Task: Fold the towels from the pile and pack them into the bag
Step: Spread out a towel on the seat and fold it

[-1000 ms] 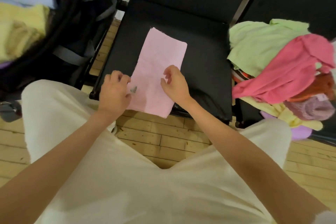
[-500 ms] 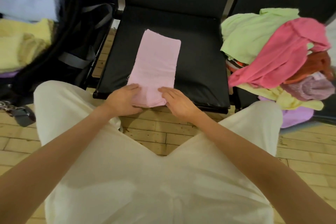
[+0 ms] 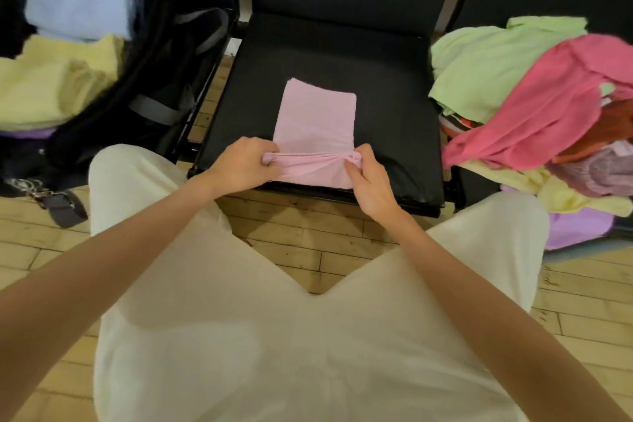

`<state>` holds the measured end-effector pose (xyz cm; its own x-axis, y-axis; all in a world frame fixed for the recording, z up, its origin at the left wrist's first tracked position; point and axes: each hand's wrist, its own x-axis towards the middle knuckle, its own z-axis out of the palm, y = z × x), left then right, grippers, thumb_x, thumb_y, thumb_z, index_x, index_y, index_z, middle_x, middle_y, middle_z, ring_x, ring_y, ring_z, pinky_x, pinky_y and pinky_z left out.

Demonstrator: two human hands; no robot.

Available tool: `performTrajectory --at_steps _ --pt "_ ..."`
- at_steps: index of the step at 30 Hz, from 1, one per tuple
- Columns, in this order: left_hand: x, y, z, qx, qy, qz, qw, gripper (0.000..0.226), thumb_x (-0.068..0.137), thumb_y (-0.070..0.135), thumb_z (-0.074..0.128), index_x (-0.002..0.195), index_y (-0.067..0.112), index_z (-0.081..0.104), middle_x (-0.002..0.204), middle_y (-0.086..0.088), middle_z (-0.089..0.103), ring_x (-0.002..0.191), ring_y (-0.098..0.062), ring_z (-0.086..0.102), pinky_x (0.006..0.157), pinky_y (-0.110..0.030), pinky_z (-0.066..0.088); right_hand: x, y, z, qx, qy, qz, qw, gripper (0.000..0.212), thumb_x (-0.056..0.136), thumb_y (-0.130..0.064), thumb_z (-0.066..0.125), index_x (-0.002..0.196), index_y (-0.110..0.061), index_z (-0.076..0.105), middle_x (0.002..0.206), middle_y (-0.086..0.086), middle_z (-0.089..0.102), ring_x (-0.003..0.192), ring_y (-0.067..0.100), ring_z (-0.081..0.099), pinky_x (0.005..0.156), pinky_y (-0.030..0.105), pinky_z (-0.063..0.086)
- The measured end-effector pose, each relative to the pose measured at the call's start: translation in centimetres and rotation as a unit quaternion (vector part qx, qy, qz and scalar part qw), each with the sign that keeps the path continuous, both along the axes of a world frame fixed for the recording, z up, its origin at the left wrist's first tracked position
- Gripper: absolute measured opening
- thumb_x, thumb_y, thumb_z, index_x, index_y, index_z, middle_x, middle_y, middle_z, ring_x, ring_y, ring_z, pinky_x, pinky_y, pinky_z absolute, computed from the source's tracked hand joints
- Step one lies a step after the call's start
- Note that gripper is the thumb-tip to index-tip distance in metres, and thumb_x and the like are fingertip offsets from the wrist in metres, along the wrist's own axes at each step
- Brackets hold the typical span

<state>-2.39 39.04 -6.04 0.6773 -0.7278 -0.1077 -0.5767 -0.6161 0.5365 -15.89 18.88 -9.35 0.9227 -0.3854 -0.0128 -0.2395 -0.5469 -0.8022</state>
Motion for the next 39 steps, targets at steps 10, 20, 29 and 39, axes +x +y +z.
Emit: performTrajectory --at_steps 10,20,29,39 --pt "1.5 -4.8 -0.3 -0.228 0.379 0.328 0.835 0.024 0.092 0.022 0.044 0.102 0.008 0.060 0.094 -0.008 0.061 0.092 -0.024 0.059 0.077 -0.035 0.049 3.1 -0.1 0.5 0.049 -0.048 -0.170 0.983 0.008 0.097 -0.021 0.046 0.103 -0.015 0.045 0.070 -0.010 0.047 0.059 0.005 0.046 0.056 0.020 0.040" --pt "3.3 -7.3 -4.4 -0.126 0.131 0.210 0.961 0.037 0.091 0.030 0.061 0.119 0.010 0.048 0.103 0.001 0.056 0.087 -0.014 0.056 0.070 -0.026 0.048 7.1 -1.2 -2.3 -0.049 0.034 -0.212 0.975 0.025 0.101 -0.029 0.039 0.110 -0.007 0.044 0.069 -0.004 0.050 0.057 0.015 0.050 0.050 0.033 0.041" --pt "3.5 -7.4 -5.1 0.020 -0.040 0.206 0.978 0.021 0.096 0.021 0.051 0.108 0.004 0.049 0.094 -0.012 0.057 0.077 -0.026 0.060 0.066 -0.036 0.053 7.4 -1.5 -2.5 -0.157 0.140 -0.218 0.953 0.030 0.098 -0.029 0.048 0.114 -0.005 0.043 0.104 0.009 0.055 0.079 0.024 0.061 0.056 0.027 0.037" --pt "3.6 -2.9 -2.7 0.090 -0.046 -0.136 0.986 0.054 0.094 0.039 0.054 0.142 0.017 0.043 0.154 0.001 0.032 0.140 -0.015 0.031 0.112 -0.027 0.025 4.1 -4.0 0.7 -0.157 0.200 0.156 0.954 0.064 0.083 -0.016 0.062 0.142 -0.011 0.037 0.141 0.005 0.043 0.128 0.022 0.042 0.105 0.032 0.036"
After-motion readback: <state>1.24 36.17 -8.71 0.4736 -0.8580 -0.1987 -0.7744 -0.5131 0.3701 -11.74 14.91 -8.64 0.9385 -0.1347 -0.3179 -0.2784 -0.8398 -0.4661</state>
